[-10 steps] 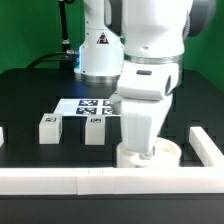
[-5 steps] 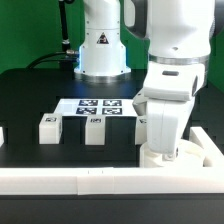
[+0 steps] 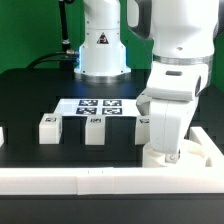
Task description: Assemble stool
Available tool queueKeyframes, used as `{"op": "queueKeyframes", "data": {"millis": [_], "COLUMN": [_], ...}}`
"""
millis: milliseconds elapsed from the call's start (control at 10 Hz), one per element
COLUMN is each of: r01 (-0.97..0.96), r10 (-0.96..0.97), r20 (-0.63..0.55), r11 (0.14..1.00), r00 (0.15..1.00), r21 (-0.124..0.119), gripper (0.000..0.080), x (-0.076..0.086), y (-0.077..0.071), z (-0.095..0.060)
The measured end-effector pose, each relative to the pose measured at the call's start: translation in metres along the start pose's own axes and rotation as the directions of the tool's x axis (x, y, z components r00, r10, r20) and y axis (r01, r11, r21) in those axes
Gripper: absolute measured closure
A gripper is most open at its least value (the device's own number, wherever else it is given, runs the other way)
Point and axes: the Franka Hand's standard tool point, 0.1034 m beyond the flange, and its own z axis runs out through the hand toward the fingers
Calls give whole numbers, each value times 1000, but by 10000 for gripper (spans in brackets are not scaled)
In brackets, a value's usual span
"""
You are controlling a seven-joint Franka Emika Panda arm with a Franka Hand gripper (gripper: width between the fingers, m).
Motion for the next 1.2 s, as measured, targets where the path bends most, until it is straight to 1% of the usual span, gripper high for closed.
{"op": "queueKeyframes", "data": {"millis": [100, 200, 300, 500, 600, 700, 800, 900, 1000, 1100, 1200], "r01": [0, 1, 2, 1, 0, -5, -9, -35, -61, -74, -71], "r10": [0, -1, -2, -1, 0, 5, 9, 36, 61, 74, 71], "r20": [0, 8, 12, 25, 30, 30, 36, 43, 50, 55, 53], "r11": [1000, 1000, 1000, 1000, 1000, 1000, 1000, 999, 998, 997, 997], "r00": [1000, 1000, 1000, 1000, 1000, 1000, 999, 998, 997, 996, 996], "r21": [0, 7, 7, 14, 11, 0, -4, -9, -7, -1, -2], "gripper": [201, 201, 160, 153, 150, 150, 150, 150, 150, 150, 150], "x": [0, -1, -1, -2, -2, -5, -16, -34, -51, -59, -56], "y": [0, 0, 1, 2, 3, 6, 12, 20, 20, 18, 18], "z": [0, -6, -16, -34, -49, -62, -67, -69, -66, -64, -64]}}
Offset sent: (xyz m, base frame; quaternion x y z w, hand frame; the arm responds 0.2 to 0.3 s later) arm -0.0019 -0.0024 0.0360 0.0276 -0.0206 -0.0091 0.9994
